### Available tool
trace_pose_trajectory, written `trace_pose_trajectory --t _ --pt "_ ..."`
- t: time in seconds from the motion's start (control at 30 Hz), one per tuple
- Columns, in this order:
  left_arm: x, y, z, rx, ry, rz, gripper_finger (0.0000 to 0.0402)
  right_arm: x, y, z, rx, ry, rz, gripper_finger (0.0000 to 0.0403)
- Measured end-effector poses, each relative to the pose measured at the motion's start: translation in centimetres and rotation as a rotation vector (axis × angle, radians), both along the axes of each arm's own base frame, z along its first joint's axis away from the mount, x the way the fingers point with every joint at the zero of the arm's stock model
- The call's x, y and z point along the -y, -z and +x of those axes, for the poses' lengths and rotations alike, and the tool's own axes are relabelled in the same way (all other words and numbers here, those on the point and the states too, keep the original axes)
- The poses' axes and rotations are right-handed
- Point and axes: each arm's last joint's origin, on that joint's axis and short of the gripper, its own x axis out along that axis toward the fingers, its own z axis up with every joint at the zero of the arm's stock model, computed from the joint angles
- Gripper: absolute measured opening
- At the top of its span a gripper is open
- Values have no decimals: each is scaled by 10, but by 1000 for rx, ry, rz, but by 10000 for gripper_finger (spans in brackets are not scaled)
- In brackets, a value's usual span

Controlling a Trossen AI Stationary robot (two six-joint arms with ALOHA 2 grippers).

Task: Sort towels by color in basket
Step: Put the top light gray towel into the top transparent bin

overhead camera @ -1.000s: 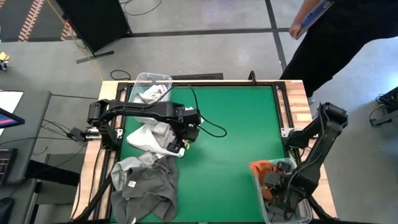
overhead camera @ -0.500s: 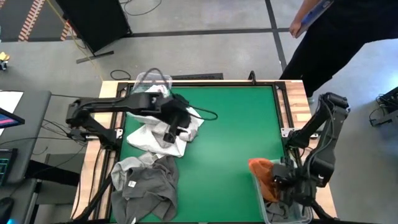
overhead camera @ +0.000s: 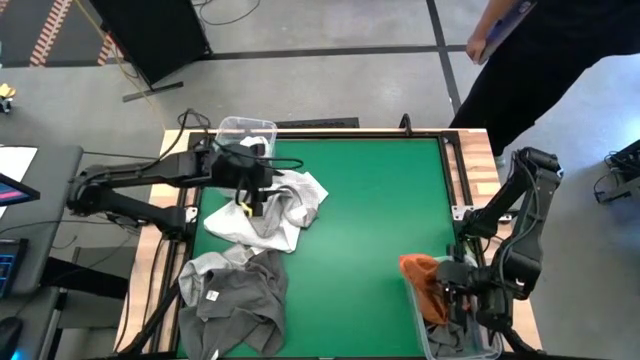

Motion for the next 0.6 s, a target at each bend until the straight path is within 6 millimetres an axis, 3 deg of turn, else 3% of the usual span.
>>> trace_pose_trajectory --t 0.1,0.2,0.4,0.6 --pt "0 5 -4 70 -8 13 190 1 0 0 19 7 -23 128" --pt "-3 -3 -4 184 -54 77 190 2 0 0 27 11 -29 128" --pt "-11 -39 -4 470 -333 313 190 2 0 3 30 28 -25 128" --pt "-14 -72 -12 678 -470 549 190 3 1 6 28 39 -34 128"
